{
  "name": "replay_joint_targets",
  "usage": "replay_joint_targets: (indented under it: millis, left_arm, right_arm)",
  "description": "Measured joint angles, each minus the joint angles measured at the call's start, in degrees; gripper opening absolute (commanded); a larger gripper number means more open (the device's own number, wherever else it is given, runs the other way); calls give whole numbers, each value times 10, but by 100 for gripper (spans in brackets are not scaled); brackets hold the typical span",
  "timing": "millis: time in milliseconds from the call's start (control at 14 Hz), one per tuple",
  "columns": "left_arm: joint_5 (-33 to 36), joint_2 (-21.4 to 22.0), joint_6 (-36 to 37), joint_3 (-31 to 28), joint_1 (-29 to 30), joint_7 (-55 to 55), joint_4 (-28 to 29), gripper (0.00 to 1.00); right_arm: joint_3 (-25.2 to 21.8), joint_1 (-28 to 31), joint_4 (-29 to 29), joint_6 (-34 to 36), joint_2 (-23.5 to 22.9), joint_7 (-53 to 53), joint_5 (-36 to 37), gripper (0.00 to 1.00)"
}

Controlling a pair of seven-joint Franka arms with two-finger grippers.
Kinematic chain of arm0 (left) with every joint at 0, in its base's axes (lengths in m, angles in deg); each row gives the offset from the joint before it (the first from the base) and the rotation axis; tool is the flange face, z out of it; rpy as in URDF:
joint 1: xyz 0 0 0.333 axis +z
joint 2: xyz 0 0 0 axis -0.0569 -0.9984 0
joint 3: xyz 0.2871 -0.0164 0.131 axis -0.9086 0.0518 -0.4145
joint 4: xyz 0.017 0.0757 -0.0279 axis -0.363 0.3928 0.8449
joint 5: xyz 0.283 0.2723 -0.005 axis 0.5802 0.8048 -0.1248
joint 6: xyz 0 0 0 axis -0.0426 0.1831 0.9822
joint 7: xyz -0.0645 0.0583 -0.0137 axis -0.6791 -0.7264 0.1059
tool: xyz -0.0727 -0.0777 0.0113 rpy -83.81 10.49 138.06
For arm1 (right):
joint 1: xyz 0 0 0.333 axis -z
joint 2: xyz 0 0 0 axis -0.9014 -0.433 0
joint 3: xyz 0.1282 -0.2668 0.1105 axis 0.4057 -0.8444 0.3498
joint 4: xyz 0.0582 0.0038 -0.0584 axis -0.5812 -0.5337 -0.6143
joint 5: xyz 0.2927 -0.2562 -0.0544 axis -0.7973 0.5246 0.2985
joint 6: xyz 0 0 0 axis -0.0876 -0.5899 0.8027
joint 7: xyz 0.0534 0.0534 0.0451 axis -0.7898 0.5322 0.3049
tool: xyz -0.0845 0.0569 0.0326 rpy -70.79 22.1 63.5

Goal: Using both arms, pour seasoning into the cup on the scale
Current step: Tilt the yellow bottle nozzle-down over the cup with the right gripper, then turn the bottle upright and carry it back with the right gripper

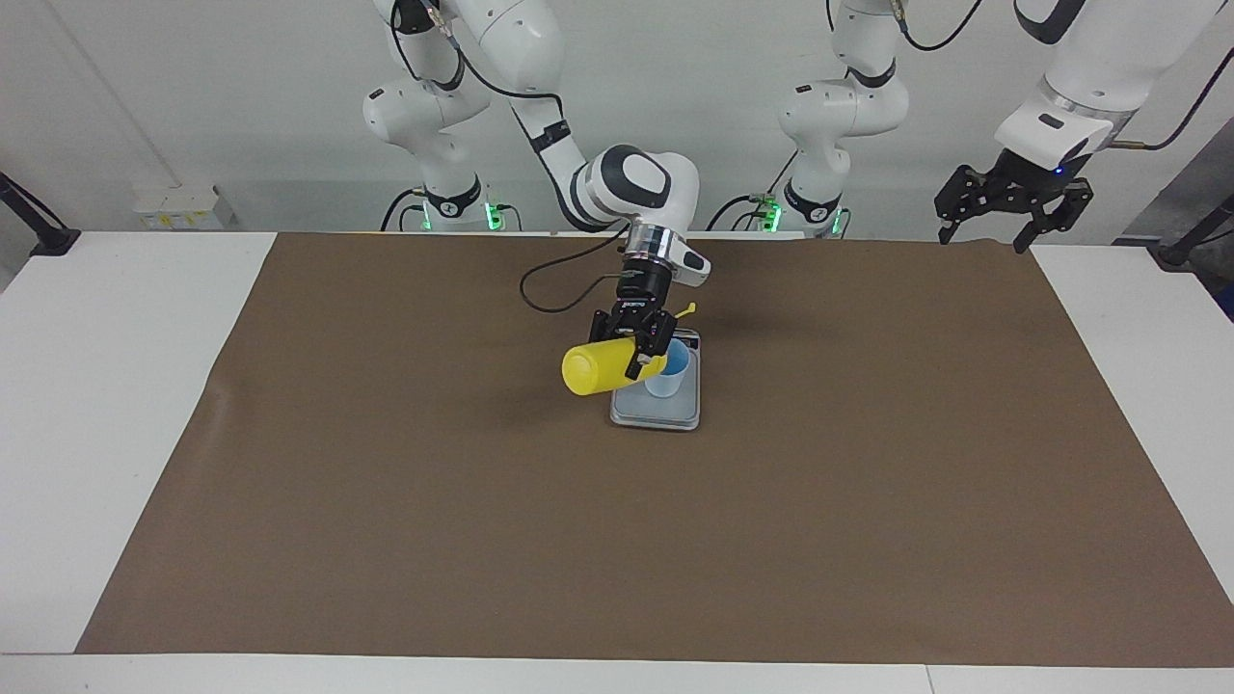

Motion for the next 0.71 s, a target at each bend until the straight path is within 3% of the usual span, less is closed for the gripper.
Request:
replay_joint_targets:
  millis: [429, 714]
  left_arm:
    - [0, 0, 0, 0, 0, 0, 0, 100]
    - [0, 0, 0, 0, 0, 0, 0, 100]
  right_arm:
    - [-2, 5, 4, 0, 35, 5, -72, 0]
    - [-2, 33, 7, -11, 64, 6, -197, 0]
